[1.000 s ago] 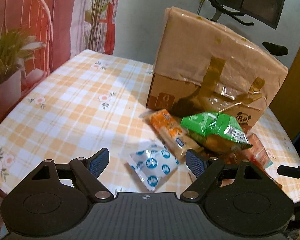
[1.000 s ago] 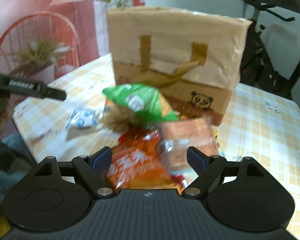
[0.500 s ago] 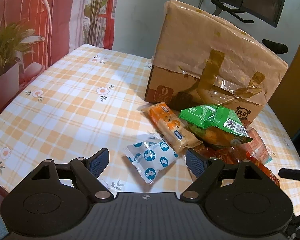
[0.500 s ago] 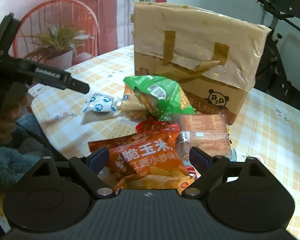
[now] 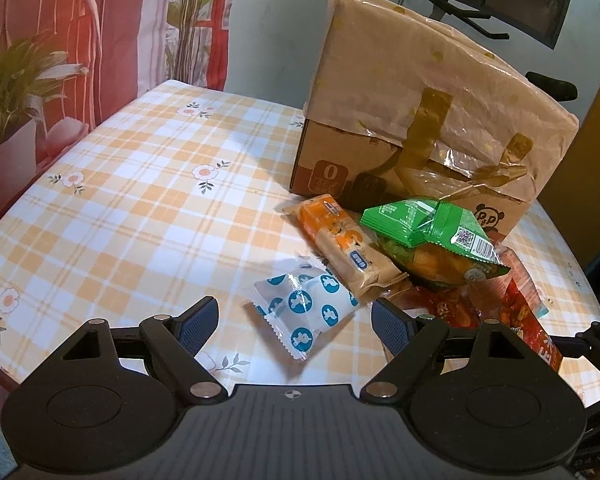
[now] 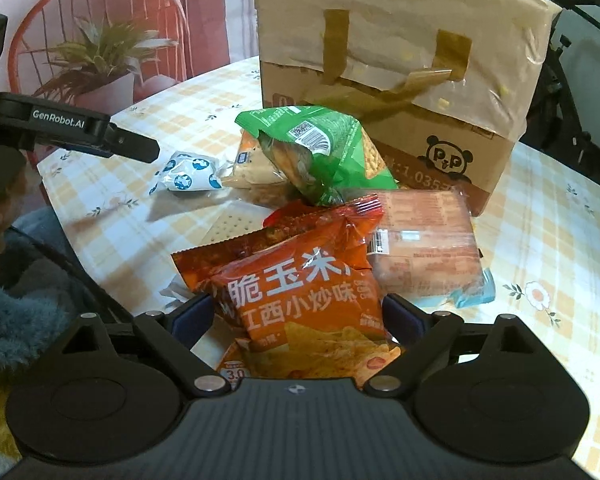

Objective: Organize snacks
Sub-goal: 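Grasp the orange-red corn chip bag with the right gripper while the left gripper grasps the blue-white pastry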

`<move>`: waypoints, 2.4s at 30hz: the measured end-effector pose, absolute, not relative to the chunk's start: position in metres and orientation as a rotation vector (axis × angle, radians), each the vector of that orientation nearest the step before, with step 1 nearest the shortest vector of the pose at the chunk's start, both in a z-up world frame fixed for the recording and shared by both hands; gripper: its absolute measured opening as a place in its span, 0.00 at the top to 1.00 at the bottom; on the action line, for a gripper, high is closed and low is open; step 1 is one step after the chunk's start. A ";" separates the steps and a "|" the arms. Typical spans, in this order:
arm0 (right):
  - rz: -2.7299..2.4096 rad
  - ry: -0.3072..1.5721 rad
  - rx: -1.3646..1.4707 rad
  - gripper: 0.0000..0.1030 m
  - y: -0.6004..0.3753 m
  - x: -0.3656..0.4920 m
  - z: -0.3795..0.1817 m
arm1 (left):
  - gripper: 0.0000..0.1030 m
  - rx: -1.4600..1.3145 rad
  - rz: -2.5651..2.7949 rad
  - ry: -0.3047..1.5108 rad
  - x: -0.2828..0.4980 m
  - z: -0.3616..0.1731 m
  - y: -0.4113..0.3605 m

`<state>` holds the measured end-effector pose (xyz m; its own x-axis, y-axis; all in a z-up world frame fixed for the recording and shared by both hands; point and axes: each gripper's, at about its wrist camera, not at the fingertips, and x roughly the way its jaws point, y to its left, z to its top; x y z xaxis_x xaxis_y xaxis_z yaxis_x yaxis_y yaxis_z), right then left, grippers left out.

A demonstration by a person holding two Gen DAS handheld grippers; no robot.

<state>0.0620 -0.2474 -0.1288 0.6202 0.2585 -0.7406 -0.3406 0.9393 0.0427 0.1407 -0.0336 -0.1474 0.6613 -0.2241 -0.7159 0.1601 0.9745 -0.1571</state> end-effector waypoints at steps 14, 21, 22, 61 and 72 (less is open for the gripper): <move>0.337 0.660 0.006 0.28 -0.267 0.059 -0.087 | 0.17 -0.080 -0.219 0.840 0.145 -0.154 -0.035; 0.203 0.594 0.057 0.28 -0.277 0.079 -0.083 | 0.17 -0.072 -0.200 0.847 0.156 -0.156 -0.033; 0.190 0.594 0.062 0.28 -0.278 0.083 -0.083 | 0.17 -0.074 -0.200 0.843 0.158 -0.156 -0.033; 0.183 0.644 0.144 0.28 -0.277 0.096 -0.094 | 0.51 0.055 -0.339 0.784 0.170 -0.167 -0.032; 0.224 0.563 0.110 0.28 -0.266 0.089 -0.066 | 0.51 -0.008 -0.355 0.645 0.167 -0.117 -0.035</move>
<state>0.0890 -0.2658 -0.0662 0.8222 0.2400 -0.5161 -0.1797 0.9698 0.1646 0.1674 -0.0347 -0.1172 0.7406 -0.3266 -0.5872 0.3217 0.9396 -0.1168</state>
